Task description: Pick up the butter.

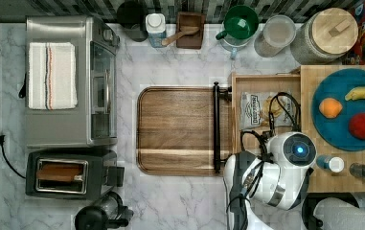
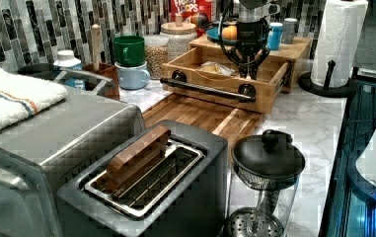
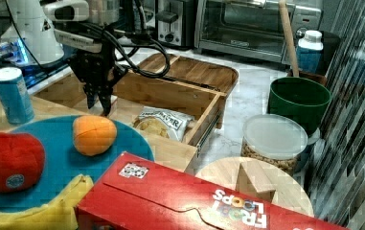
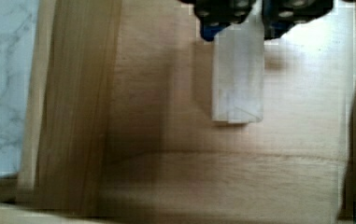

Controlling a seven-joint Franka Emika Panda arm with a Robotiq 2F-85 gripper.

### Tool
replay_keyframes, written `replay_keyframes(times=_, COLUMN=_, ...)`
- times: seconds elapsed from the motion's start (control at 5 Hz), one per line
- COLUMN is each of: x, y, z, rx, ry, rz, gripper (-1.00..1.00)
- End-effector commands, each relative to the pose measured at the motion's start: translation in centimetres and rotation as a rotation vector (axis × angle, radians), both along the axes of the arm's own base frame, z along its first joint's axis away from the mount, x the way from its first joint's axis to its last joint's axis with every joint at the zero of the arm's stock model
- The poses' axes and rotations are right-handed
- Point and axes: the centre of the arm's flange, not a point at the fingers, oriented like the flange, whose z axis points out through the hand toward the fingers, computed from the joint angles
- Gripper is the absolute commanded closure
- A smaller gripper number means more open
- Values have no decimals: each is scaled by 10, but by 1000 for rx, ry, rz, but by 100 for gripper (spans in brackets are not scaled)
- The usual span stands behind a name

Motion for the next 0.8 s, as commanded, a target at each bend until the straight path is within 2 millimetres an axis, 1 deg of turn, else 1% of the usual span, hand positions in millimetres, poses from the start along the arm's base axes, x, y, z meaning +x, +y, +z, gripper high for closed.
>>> replay_keyframes(times=0.2, x=38, y=1, z=91, rx=-13, ry=-24, rz=138, gripper=100)
replay_keyframes(times=0.4, x=39, y=0, z=103, rx=-83, ry=-79, rz=210, gripper=100)
replay_keyframes(times=0.6, x=59, y=-8, z=132, rx=-91, ry=-28, rz=236, gripper=100)
replay_keyframes(times=0.8, x=78, y=-16, z=169, rx=-62, ry=23, rz=249, gripper=100)
